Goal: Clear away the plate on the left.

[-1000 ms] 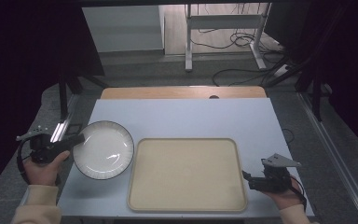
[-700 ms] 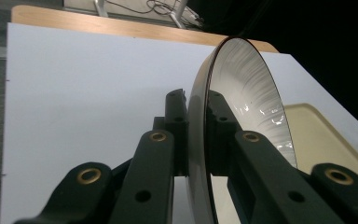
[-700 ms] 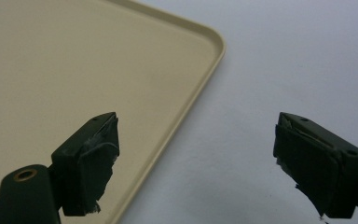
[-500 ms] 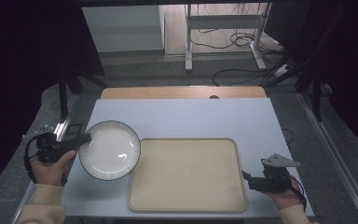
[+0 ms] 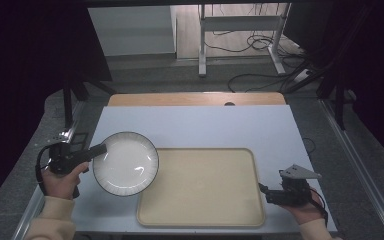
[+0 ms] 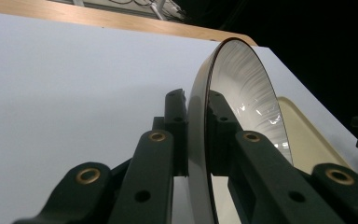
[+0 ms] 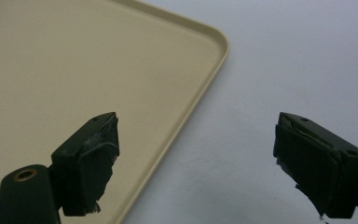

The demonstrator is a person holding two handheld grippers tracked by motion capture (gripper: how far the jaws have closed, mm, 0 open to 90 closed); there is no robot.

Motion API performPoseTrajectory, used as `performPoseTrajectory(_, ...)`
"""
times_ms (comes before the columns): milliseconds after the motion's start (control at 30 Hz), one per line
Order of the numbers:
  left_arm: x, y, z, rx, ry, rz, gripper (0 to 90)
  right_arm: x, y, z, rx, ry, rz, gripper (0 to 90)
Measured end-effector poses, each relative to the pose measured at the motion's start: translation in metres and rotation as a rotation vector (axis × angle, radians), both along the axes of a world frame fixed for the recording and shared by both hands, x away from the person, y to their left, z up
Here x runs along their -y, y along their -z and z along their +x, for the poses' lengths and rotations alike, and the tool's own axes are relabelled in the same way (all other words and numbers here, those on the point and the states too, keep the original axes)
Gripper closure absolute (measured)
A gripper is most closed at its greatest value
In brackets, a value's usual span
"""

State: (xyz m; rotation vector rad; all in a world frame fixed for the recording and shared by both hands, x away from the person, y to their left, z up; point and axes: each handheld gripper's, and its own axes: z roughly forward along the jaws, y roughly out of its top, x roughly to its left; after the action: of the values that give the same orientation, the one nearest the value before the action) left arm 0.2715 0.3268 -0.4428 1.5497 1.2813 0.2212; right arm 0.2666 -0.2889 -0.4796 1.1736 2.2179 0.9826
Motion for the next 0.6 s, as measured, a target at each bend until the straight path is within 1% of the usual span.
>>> performPoseTrajectory(100, 0.005, 0.000, 0.001, 0.000, 0.018, 0.001, 81.9, 0.001, 0.000, 0.000, -0.001, 0.005, 0.005, 14.7)
performPoseTrajectory(167, 0.007, 0.000, 0.001, -0.001, 0.022, -0.001, 82.0, 0.001, 0.000, 0.000, 0.000, 0.007, 0.006, 14.7)
performPoseTrajectory(233, 0.011, 0.002, 0.002, -0.007, 0.031, 0.003, 82.0, 0.001, -0.001, 0.000, 0.001, 0.009, 0.006, 14.7)
performPoseTrajectory(267, 0.016, 0.003, 0.004, -0.014, 0.042, 0.012, 81.8, 0.001, -0.001, 0.000, 0.001, 0.008, 0.005, 14.7)
performPoseTrajectory(300, 0.016, 0.003, 0.004, -0.014, 0.042, 0.012, 81.8, 0.001, -0.001, 0.000, 0.001, 0.008, 0.005, 14.7)
performPoseTrajectory(333, 0.020, 0.004, 0.005, -0.017, 0.050, 0.019, 81.7, 0.000, -0.001, 0.000, 0.002, 0.004, 0.003, 14.7)
performPoseTrajectory(400, 0.023, 0.004, 0.006, -0.017, 0.058, 0.019, 81.7, 0.000, -0.001, 0.000, 0.003, 0.002, 0.003, 14.6)
performPoseTrajectory(500, 0.027, 0.005, 0.007, -0.018, 0.068, 0.010, 81.7, 0.000, -0.001, 0.000, 0.002, 0.005, 0.004, 14.6)
performPoseTrajectory(533, 0.032, 0.005, 0.008, -0.019, 0.080, 0.005, 81.8, 0.001, -0.001, 0.000, -0.001, 0.005, 0.004, 14.7)
performPoseTrajectory(567, 0.032, 0.005, 0.008, -0.019, 0.080, 0.005, 81.8, 0.001, -0.001, 0.000, -0.001, 0.005, 0.004, 14.7)
performPoseTrajectory(600, 0.037, 0.005, 0.009, -0.021, 0.092, 0.002, 81.8, 0.000, 0.000, 0.000, -0.001, 0.002, 0.003, 14.7)
